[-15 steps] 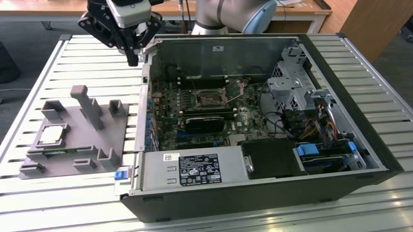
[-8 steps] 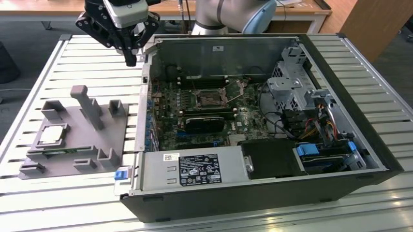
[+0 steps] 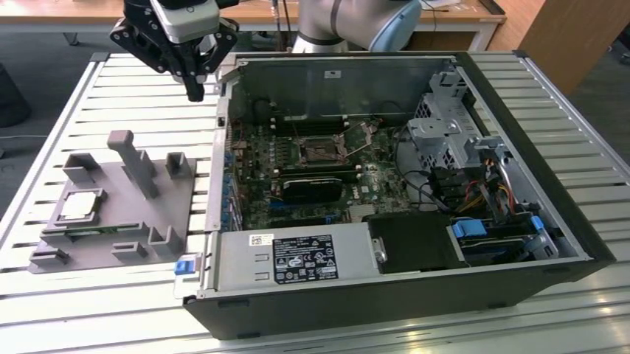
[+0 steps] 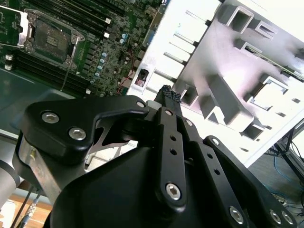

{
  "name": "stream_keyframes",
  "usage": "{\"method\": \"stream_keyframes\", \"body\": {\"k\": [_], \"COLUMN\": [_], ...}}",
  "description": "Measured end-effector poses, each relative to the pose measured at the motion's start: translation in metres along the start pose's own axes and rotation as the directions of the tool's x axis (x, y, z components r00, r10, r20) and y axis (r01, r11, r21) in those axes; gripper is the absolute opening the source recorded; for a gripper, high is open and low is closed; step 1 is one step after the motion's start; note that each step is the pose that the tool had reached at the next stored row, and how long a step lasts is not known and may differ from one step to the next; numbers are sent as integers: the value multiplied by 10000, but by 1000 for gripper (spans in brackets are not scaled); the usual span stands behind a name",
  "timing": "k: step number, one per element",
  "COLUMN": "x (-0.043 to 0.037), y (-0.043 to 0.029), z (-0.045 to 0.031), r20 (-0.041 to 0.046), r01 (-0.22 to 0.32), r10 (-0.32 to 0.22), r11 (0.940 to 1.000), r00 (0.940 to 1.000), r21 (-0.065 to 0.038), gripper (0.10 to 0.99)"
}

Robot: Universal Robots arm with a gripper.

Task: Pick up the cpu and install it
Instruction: 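Reach for the cpu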

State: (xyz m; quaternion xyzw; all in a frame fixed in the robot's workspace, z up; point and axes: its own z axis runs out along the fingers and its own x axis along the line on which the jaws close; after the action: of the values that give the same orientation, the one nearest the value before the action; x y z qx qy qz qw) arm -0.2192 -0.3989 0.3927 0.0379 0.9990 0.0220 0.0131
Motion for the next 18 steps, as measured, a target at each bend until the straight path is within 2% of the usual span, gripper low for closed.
{"method": "stream_keyframes", "body": {"k": [18], "x": [135], "y": [-10], "z": [0], "r20": [1], "r01": [0], "r10": [0], "r11": [10000], "r00": [10000], "r21": [0], "gripper": [106]}}
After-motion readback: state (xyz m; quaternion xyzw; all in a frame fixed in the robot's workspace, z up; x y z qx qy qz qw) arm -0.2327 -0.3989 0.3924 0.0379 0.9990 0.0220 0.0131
